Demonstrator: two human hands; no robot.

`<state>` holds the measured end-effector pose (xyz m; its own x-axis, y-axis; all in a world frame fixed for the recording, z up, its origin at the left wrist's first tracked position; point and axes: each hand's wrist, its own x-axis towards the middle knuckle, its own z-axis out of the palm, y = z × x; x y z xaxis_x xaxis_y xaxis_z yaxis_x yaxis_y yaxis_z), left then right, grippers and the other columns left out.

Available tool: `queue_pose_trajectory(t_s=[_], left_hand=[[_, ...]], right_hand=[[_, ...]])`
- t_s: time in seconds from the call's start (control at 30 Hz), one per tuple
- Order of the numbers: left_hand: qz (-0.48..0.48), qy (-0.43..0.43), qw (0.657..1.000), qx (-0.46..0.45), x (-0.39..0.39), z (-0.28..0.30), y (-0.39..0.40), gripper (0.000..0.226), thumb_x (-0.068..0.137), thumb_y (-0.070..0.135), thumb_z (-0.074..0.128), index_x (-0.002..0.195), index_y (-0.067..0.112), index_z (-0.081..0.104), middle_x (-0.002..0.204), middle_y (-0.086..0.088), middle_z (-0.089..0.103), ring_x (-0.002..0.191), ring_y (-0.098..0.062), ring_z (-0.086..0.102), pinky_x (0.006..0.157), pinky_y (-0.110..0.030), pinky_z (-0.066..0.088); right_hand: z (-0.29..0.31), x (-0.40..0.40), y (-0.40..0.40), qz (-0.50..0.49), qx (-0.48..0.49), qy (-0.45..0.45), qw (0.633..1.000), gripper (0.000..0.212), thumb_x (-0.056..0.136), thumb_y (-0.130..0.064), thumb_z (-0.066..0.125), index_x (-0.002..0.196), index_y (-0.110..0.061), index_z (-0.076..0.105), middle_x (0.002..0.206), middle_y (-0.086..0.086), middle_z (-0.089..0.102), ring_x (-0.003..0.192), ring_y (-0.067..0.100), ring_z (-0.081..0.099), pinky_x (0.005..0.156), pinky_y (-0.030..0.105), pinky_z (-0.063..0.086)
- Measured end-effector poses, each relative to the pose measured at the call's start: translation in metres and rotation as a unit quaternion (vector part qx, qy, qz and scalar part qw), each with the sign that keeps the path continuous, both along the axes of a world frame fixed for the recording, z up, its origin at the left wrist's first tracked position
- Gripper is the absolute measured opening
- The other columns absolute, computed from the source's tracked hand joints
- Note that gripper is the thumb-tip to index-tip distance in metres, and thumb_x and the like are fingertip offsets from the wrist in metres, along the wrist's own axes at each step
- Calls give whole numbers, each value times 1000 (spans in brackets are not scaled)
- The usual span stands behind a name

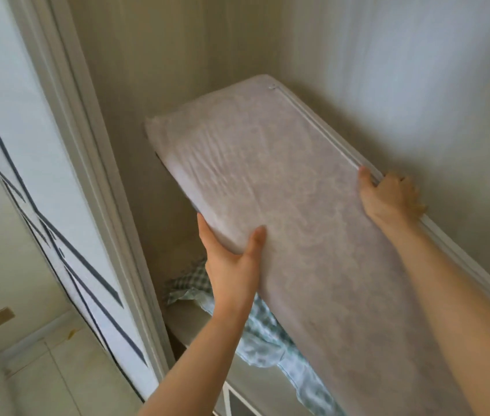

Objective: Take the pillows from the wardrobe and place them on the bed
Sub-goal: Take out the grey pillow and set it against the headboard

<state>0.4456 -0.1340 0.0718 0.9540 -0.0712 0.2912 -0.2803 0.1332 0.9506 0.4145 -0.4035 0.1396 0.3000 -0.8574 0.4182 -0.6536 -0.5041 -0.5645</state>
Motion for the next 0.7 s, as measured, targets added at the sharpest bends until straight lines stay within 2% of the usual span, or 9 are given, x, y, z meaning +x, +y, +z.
queue_pose_trajectory(t_s=[0.1,0.2,0.27,0.43,0.53,0.7], left_hand=[[4,-13,1000,5,-15,10,20,101,70,56,79,149,46,17,139,21,48,111,4,53,91,-24,46],[11,-39,999,6,-42,16,49,98,71,56,79,148,46,19,140,20,48,110,5,53,91,-24,47],[10,-56,998,5,-72,20,81,95,72,55,78,148,45,21,137,22,48,116,-1,53,95,-29,48],[23,-66,998,5,-73,32,103,88,76,50,78,149,38,30,140,17,52,124,-7,54,102,-41,50],[17,-65,998,2,-88,34,129,83,79,45,76,149,35,32,141,13,53,123,-9,56,101,-42,51],[27,-82,996,15,-116,33,178,72,82,40,74,145,34,41,134,11,60,111,-1,63,94,-31,56]], right_hand=[[4,-22,26,-2,24,-29,999,75,88,-65,31,129,-4,49,135,27,46,126,45,39,102,57,28],[4,-52,55,-8,39,-61,997,72,89,-63,32,128,-5,48,135,27,45,126,45,38,102,57,28],[1,-86,86,-3,45,-72,996,70,89,-63,32,127,-6,47,134,27,45,125,45,38,101,56,28],[-5,-96,114,-5,66,-96,993,69,90,-62,30,129,-6,45,135,28,42,125,44,37,100,57,28],[-13,-115,137,11,88,-121,989,69,90,-62,32,130,-6,43,137,27,39,126,43,35,101,57,28],[-45,-155,180,52,127,-132,982,75,92,-61,33,129,3,41,137,34,36,128,46,32,104,52,28]])
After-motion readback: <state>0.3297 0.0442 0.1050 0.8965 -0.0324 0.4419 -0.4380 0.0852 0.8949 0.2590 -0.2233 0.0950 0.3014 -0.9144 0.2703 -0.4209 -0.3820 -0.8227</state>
